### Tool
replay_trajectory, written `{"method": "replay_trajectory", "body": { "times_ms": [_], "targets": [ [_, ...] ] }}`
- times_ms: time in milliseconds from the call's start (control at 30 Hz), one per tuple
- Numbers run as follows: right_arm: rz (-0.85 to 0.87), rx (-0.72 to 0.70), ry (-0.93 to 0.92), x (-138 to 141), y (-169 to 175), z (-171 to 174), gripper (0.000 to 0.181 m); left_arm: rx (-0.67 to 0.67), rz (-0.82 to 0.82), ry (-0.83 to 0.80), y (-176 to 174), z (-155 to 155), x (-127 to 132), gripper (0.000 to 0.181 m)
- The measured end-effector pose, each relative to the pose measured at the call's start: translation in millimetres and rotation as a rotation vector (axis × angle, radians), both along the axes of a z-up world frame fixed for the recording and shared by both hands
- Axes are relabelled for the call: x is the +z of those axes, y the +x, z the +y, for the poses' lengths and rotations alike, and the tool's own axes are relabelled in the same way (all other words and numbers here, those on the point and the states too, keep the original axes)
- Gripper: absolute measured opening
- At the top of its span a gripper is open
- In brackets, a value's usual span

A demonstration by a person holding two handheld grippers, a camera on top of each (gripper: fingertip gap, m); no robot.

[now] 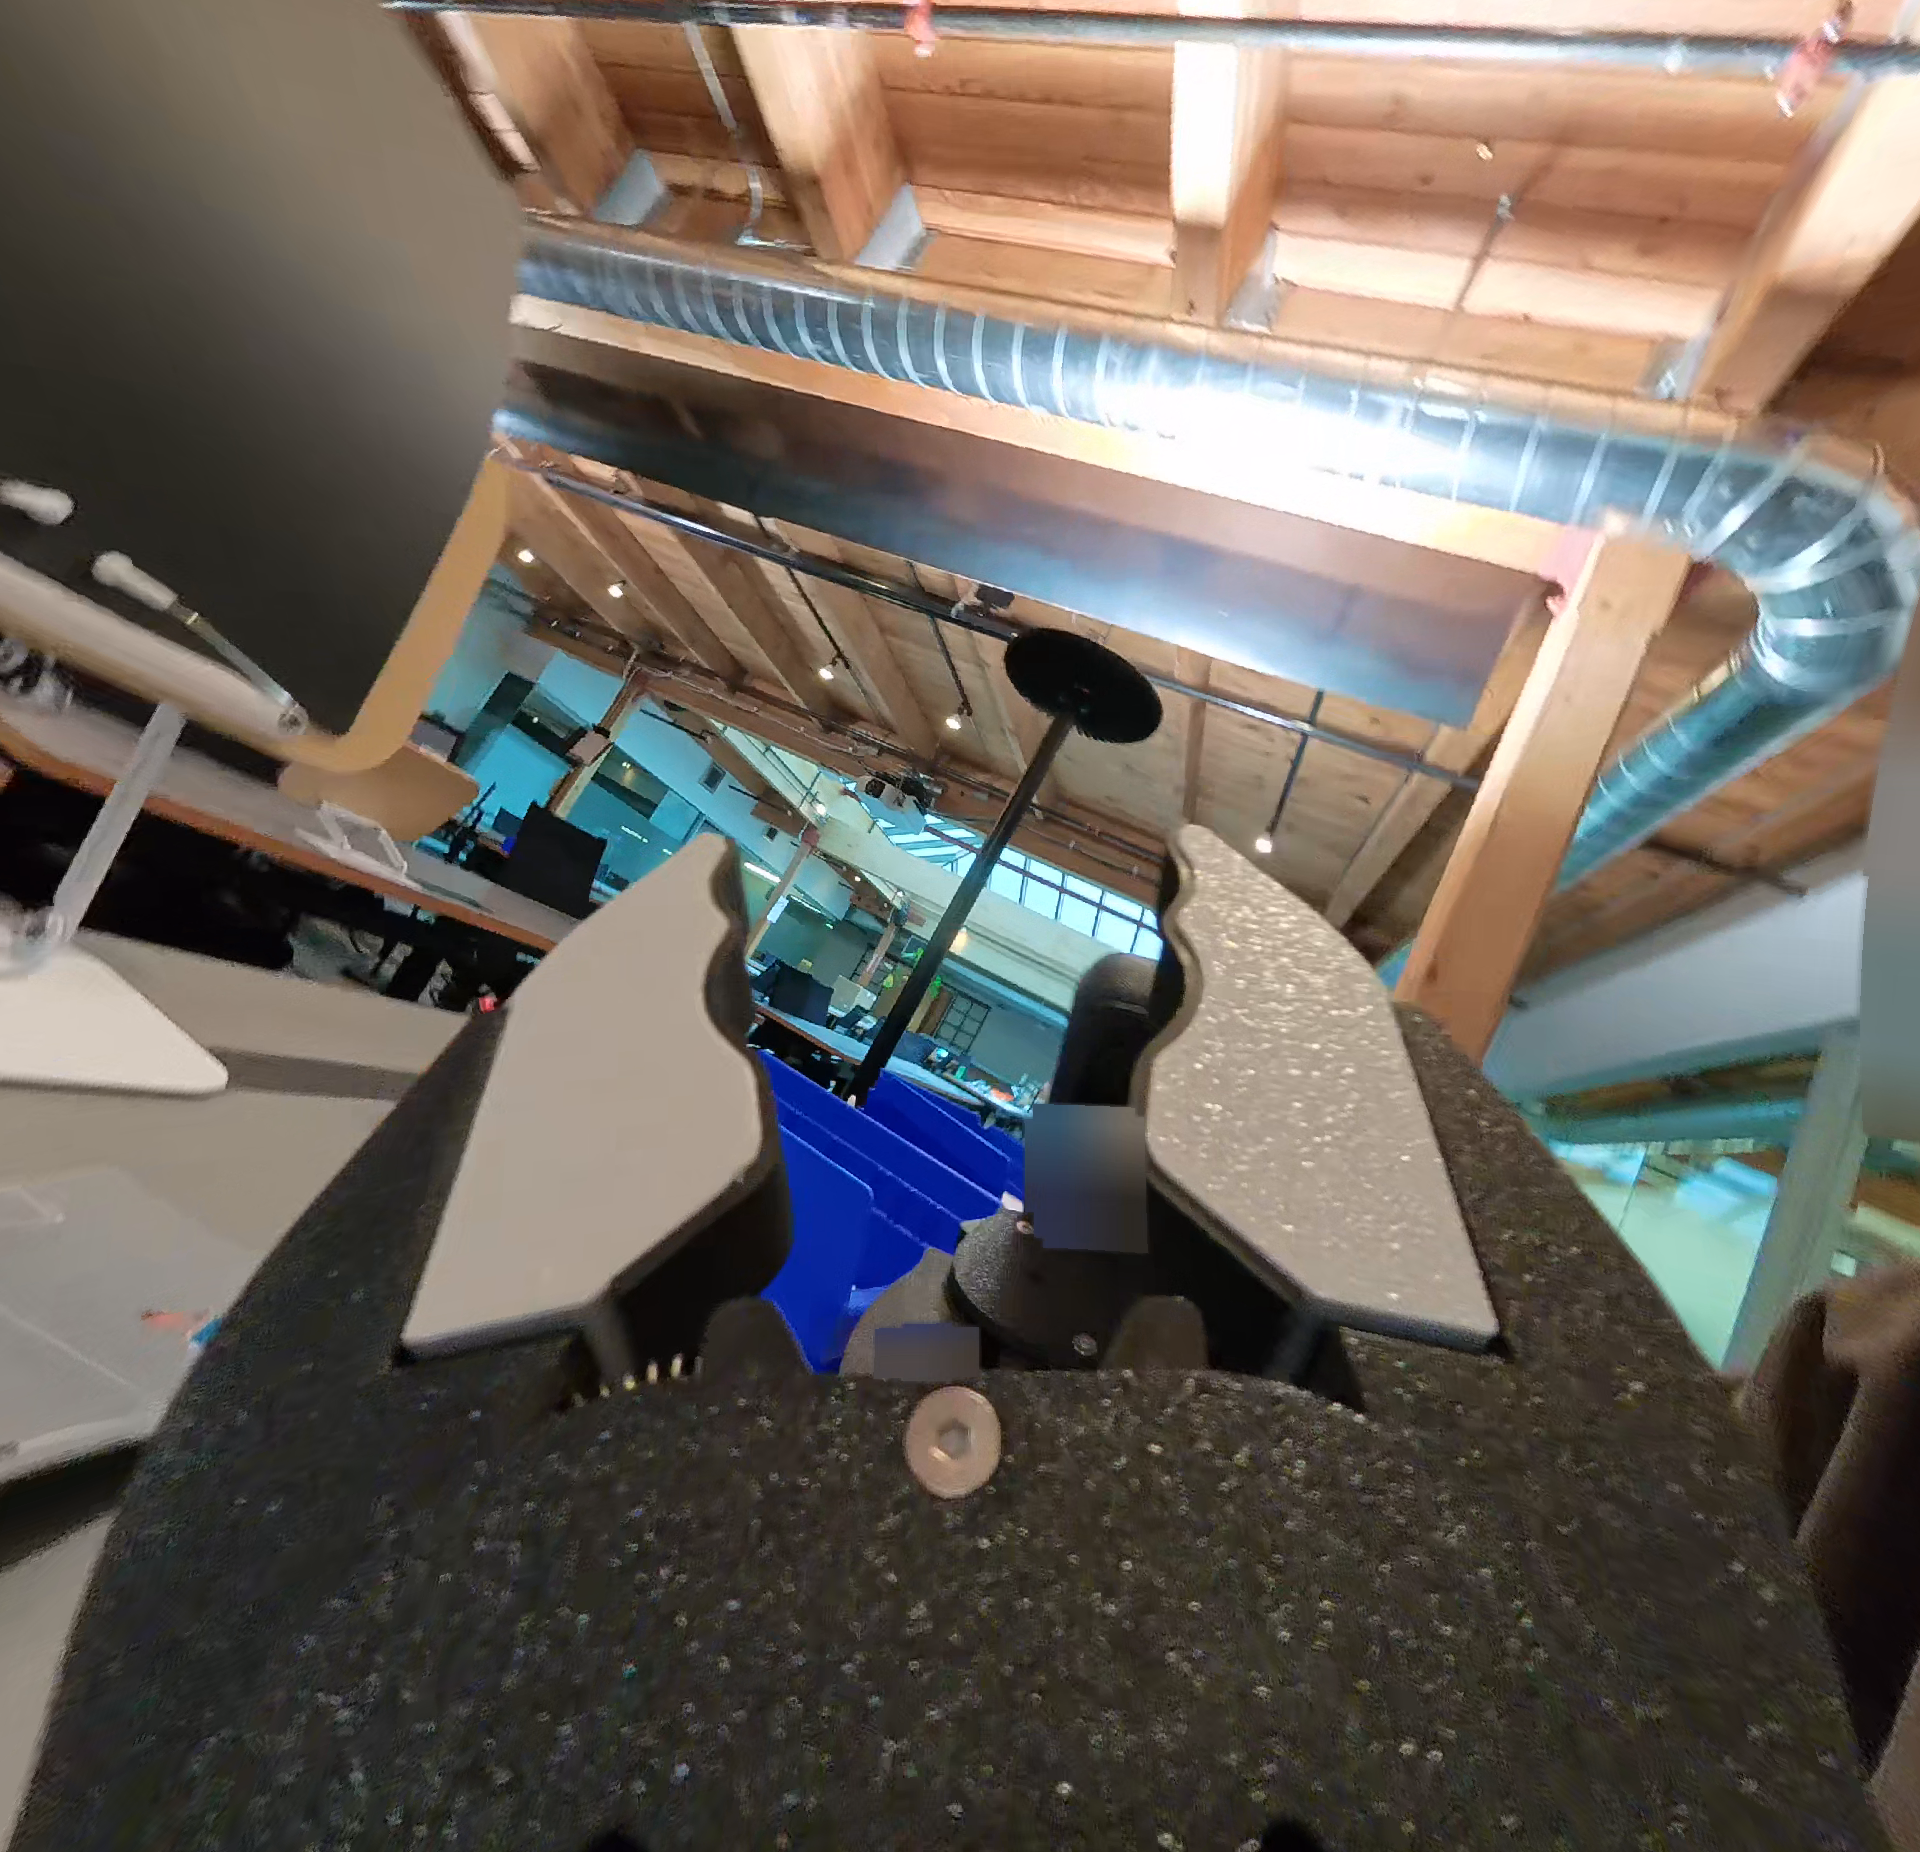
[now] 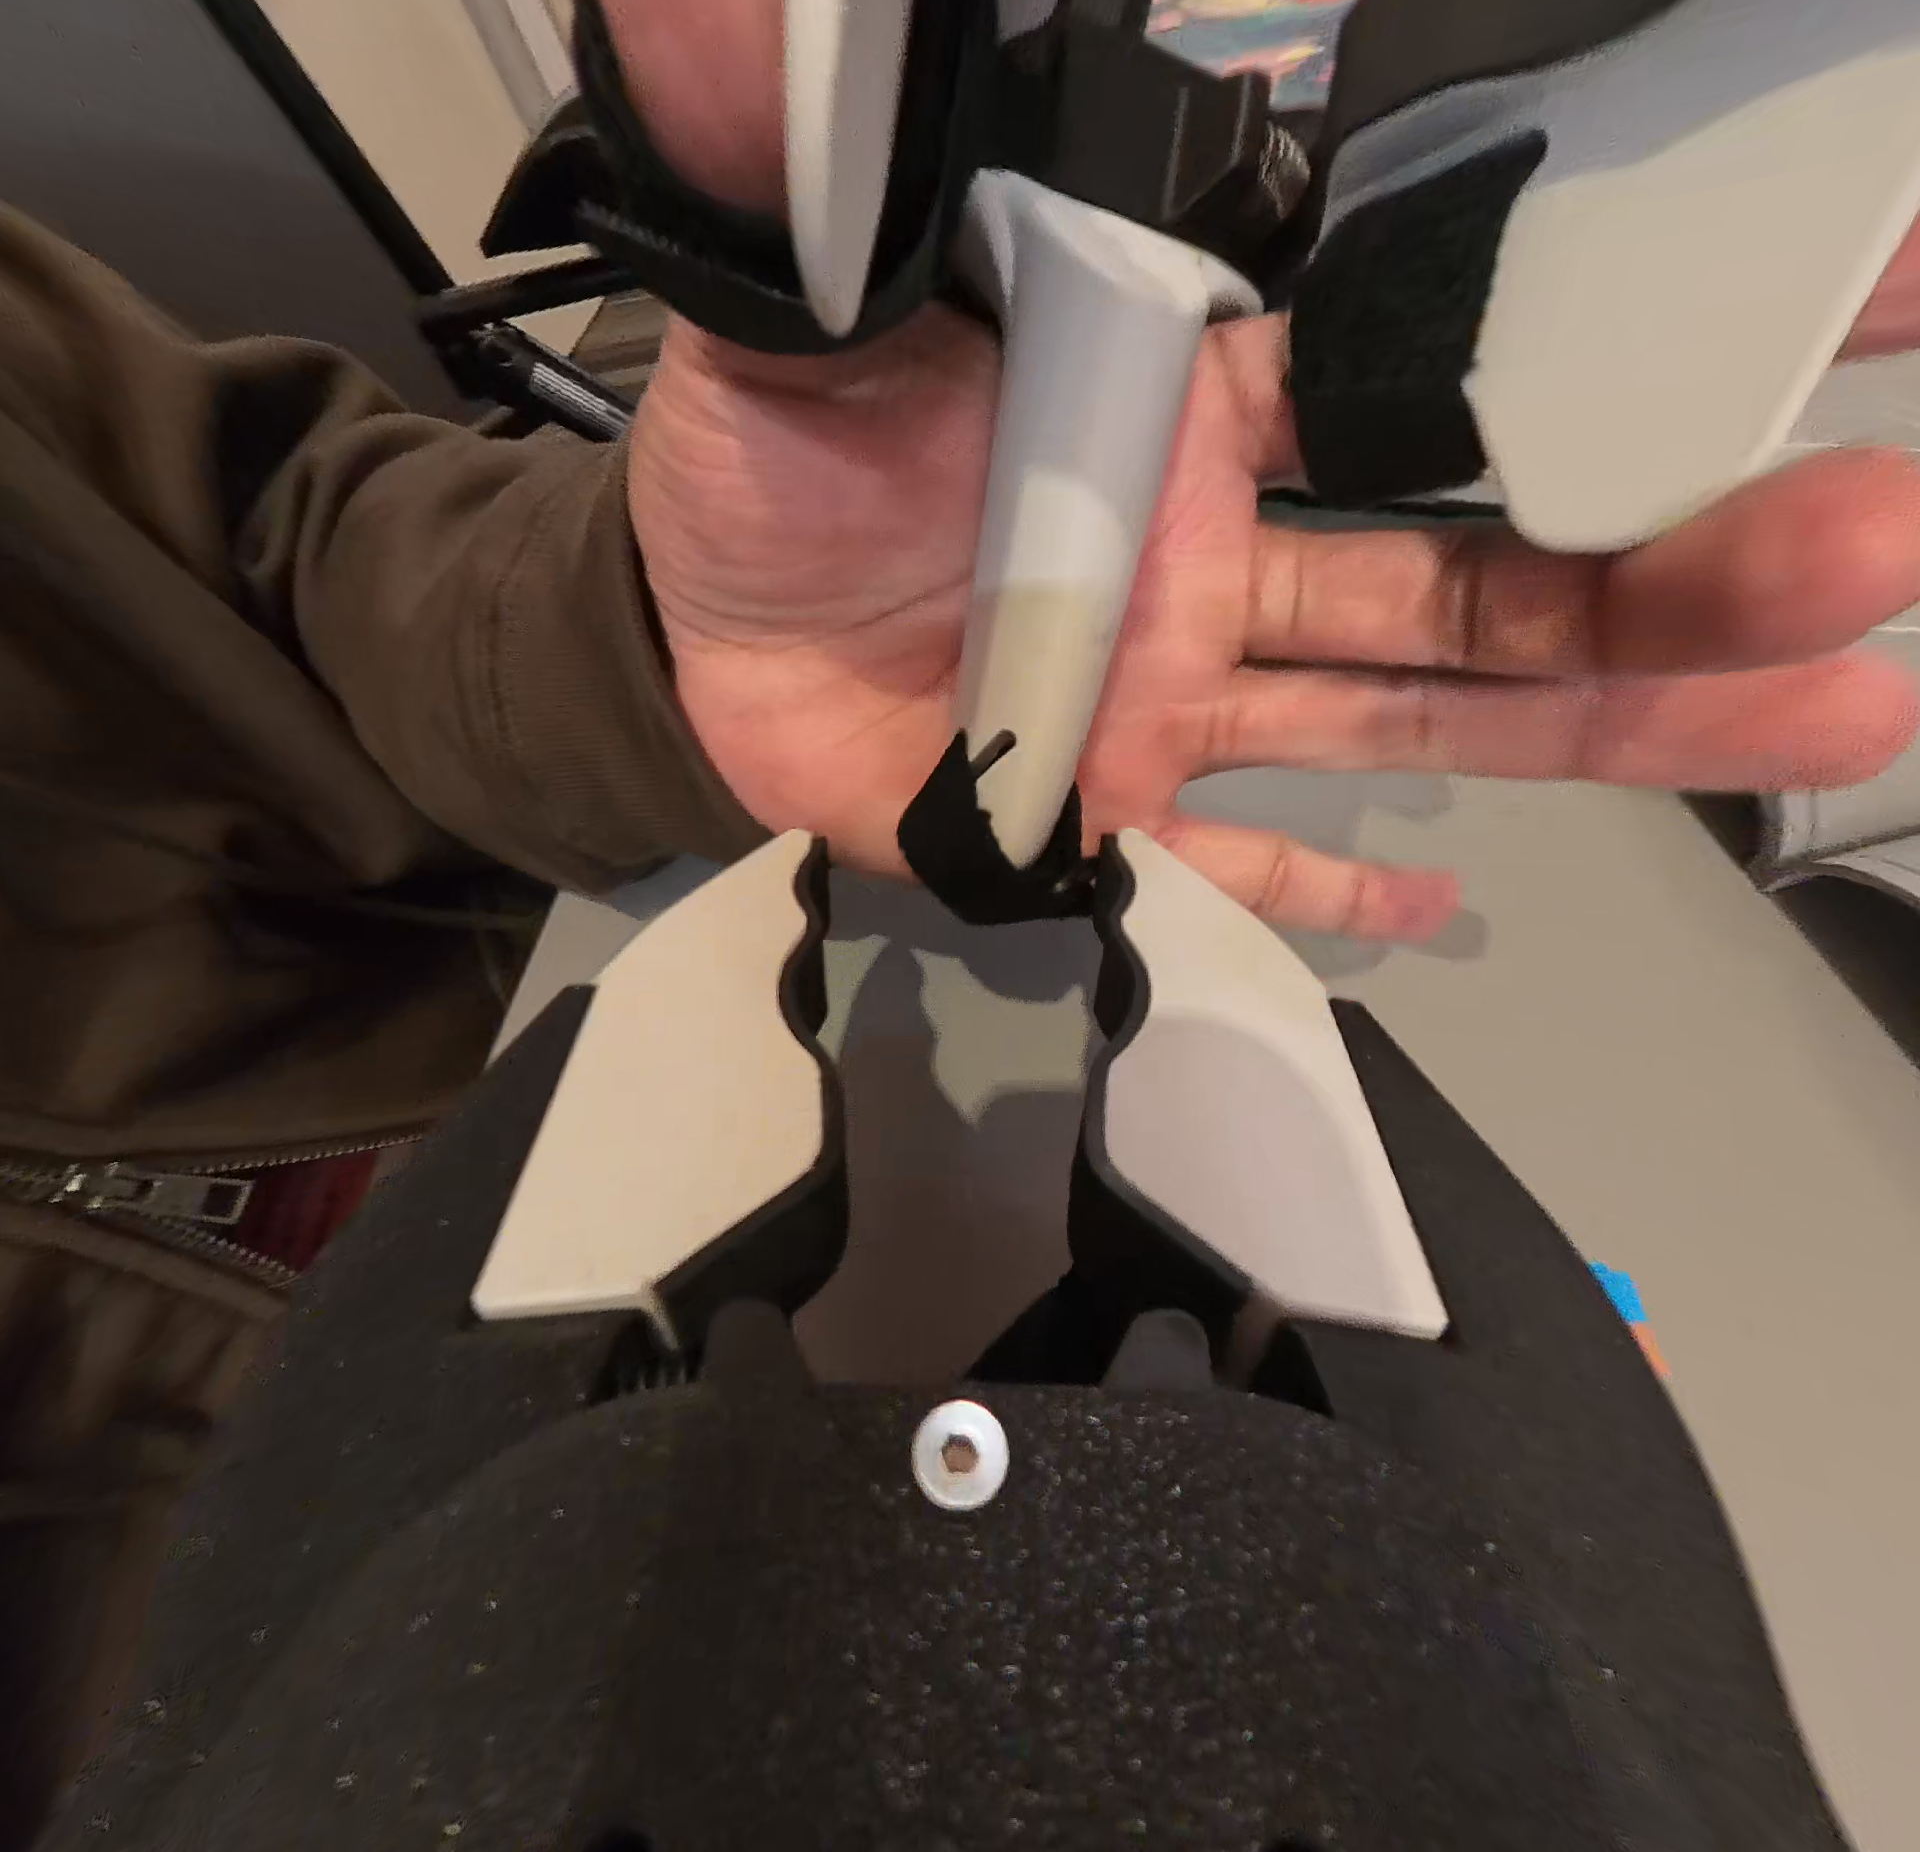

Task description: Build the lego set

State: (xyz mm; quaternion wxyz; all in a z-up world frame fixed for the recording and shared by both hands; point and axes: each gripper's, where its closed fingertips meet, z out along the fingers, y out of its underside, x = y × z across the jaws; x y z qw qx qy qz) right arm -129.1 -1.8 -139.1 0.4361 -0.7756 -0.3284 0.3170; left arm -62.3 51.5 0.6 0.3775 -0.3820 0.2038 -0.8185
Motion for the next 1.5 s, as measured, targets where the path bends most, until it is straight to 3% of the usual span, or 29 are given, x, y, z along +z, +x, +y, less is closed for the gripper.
{"method": "replay_trajectory", "body": {
  "times_ms": [67,133,267,333,367,433,467,567,700,867,933,1033,1100,1200,1500],
  "targets": [
    [0.025,0.018,0.0,5,-4,-4,0.052,0.042,-0.026,0.102,-9,-12,10,0.059],
    [0.07,0.033,0.008,13,-7,-7,0.054,0.084,-0.054,0.168,-16,-20,23,0.058],
    [0.104,0.063,0.023,25,-11,-13,0.055,0.039,-0.006,0.237,-12,-35,35,0.09],
    [0.101,0.059,0.033,27,-12,-13,0.058,0.032,0.015,0.243,-8,-35,36,0.091],
    [0.107,0.055,0.036,28,-12,-13,0.059,0.036,0.013,0.227,-8,-32,37,0.088],
    [0.12,0.034,0.057,31,-9,-10,0.057,0.028,-0.059,0.188,-17,-26,41,0.037],
    [0.131,0.0,0.084,34,-5,-5,0.053,0.067,-0.102,0.14,-21,-15,44,0.026],
    [0.115,-0.1,0.138,40,13,8,0.056,0.155,-0.097,0.104,-15,13,45,0.018],
    [-0.054,-0.206,0.187,29,53,8,0.056,0.277,0.16,0.362,16,40,39,0.022],
    [-0.135,-0.316,0.163,1,95,19,0.057,0.24,0.625,0.785,92,76,-8,0.06],
    [-0.168,-0.342,0.144,-10,107,23,0.058,0.175,0.826,0.973,119,82,-47,0.076],
    [-0.182,-0.37,0.131,-18,120,25,0.058,0.044,1.052,1.246,139,77,-114,0.085],
    [-0.156,-0.382,0.127,-19,125,26,0.057,-0.055,1.15,1.299,142,70,-148,0.087],
    [-0.131,-0.379,0.102,-24,129,27,0.056,-0.166,1.284,1.349,137,64,-177,0.087],
    [-0.069,-0.354,0.063,-25,131,26,0.052,-0.161,1.396,1.328,133,83,-195,0.084]
  ]
}}
